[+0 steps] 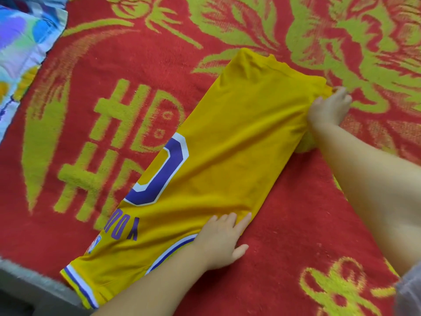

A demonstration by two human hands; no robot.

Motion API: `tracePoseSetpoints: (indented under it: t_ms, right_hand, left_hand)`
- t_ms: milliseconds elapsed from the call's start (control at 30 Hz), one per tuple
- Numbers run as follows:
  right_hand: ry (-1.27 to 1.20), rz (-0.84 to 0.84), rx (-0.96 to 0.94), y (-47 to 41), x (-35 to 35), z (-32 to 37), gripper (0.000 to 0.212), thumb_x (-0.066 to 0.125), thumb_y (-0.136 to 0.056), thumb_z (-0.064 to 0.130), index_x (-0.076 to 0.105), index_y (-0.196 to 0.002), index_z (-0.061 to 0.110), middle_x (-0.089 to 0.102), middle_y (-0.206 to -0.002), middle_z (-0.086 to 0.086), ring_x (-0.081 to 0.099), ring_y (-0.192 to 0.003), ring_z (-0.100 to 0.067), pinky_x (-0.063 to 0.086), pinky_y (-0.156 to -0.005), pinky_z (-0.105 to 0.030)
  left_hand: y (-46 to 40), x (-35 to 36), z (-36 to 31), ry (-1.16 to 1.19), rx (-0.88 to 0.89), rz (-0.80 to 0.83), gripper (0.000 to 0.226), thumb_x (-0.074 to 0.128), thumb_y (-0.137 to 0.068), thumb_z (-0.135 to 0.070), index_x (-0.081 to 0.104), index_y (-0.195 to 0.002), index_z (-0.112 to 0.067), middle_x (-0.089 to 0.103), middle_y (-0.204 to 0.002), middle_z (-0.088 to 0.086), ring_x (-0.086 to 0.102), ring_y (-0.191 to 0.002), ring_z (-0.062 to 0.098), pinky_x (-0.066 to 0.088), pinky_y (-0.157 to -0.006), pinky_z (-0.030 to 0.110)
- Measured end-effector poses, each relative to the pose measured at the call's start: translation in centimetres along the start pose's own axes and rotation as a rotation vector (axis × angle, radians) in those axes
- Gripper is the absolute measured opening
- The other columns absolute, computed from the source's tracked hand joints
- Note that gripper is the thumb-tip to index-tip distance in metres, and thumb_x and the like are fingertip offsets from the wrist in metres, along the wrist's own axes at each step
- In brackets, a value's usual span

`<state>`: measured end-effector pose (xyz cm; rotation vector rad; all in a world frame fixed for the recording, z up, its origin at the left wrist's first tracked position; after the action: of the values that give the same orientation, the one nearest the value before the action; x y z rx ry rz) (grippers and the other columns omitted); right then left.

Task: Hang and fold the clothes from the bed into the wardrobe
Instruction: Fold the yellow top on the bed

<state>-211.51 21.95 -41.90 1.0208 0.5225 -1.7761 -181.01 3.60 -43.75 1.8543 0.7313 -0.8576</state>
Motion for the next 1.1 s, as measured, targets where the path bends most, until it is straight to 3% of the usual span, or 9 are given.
tracePoseSetpoints:
  t_ms: [67,167,267,400,533,600,767,1000,1100]
  right_hand:
    - [0.180,0.068,-0.501,4.0,0.5,1.8,0.053,0.048,-0.096,0.022,0.033,-0.144,0.005,0.029,-0.151,-0.020,0.025,-0.142,-0.034,0.021,-0.114,-0.043]
    - [0.509,0.569,-0.995,12.9,3.2,1.3,0.061,0.044,-0.099,0.035,0.019,-0.153,0.019,0.008,-0.161,-0.009,0.005,-0.148,-0.028,0.009,-0.117,-0.050]
    - [0.729,0.780,-0.810,18.9,4.7,-0.8,0.069,0.040,-0.099,0.036,0.001,-0.154,0.022,-0.010,-0.161,-0.005,-0.007,-0.148,-0.024,0.006,-0.117,-0.052]
    - [0.597,0.893,-0.737,28.2,5.6,0.7,0.065,0.046,-0.096,0.027,0.016,-0.153,0.018,-0.001,-0.161,-0.010,0.002,-0.149,-0.026,0.015,-0.117,-0.046]
    - [0.551,0.988,-0.856,40.9,6.7,-0.2,0.067,0.044,-0.093,0.017,0.015,-0.153,0.023,-0.002,-0.161,-0.010,0.000,-0.149,-0.025,0.006,-0.118,-0.047]
    - [0.561,0.972,-0.917,45.8,7.5,-1.4,0.074,0.043,-0.091,0.011,0.006,-0.154,0.026,-0.010,-0.161,-0.010,-0.012,-0.147,-0.026,-0.004,-0.117,-0.051]
    - [0.686,0.874,-0.809,50.5,9.1,-2.1,0.078,0.039,-0.097,0.010,-0.013,-0.151,0.029,-0.023,-0.158,-0.008,-0.039,-0.130,-0.028,-0.011,-0.112,-0.058]
    - [0.619,0.805,-0.818,50.4,8.1,-2.6,0.085,0.047,-0.093,0.026,-0.018,-0.147,0.026,-0.013,-0.159,0.003,-0.021,-0.142,-0.018,-0.020,-0.109,-0.054]
    - [0.573,0.763,-0.809,50.8,7.6,-1.8,0.068,0.044,-0.096,0.018,0.009,-0.154,0.022,0.014,-0.160,0.003,0.006,-0.149,-0.017,-0.022,-0.111,-0.047]
  left_hand:
    - [0.8,-0.4,0.4,0.039,0.028,0.004,0.068,0.036,-0.097,-0.048,0.010,-0.153,-0.020,0.042,-0.128,0.010,0.042,-0.116,0.027,0.035,-0.094,0.039]
    - [2.7,-1.2,2.1,0.145,0.006,-0.031,0.062,0.040,-0.098,-0.039,0.017,-0.153,-0.021,0.039,-0.137,0.007,0.040,-0.123,0.023,0.034,-0.099,0.034]
    - [4.9,-1.4,5.4,0.092,-0.015,-0.070,0.059,0.042,-0.097,-0.032,0.022,-0.151,-0.019,0.036,-0.144,0.006,0.034,-0.133,0.022,0.030,-0.104,0.032]
    - [9.2,-1.3,11.3,-0.015,-0.102,-0.130,0.062,0.044,-0.095,-0.026,0.019,-0.152,-0.023,0.025,-0.154,0.004,0.022,-0.142,0.018,0.016,-0.115,0.033]
    - [14.8,-0.2,18.4,0.180,-0.530,-0.296,0.067,0.056,-0.089,-0.021,0.026,-0.149,-0.015,0.031,-0.149,0.010,0.030,-0.138,0.028,0.028,-0.109,0.042]
    - [17.1,1.2,21.2,0.347,-0.676,-0.178,0.064,0.061,-0.089,-0.026,0.031,-0.142,-0.010,0.038,-0.140,0.013,0.037,-0.131,0.031,0.035,-0.102,0.044]
    - [20.2,3.4,23.2,0.462,-0.565,0.152,0.049,0.064,-0.088,-0.030,0.039,-0.124,-0.009,0.059,-0.117,0.011,0.057,-0.108,0.033,0.044,-0.080,0.037]
    - [22.5,3.0,23.3,1.376,-0.604,0.442,0.040,0.068,-0.086,-0.023,0.060,-0.122,-0.007,0.070,-0.110,0.014,0.066,-0.103,0.031,0.052,-0.094,0.044]
    - [22.5,1.9,22.4,1.673,-0.579,0.536,0.039,0.066,-0.081,-0.017,0.061,-0.117,-0.004,0.067,-0.116,0.018,0.067,-0.101,0.030,0.054,-0.090,0.041]
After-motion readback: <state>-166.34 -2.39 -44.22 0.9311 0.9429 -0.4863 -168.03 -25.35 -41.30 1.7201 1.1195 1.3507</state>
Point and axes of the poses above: each hand's wrist, its own y-axis away from the middle knuckle, its own x-axis out of the palm, z = x × y, the point moved 3 cm from there along -y, towards the middle knuckle
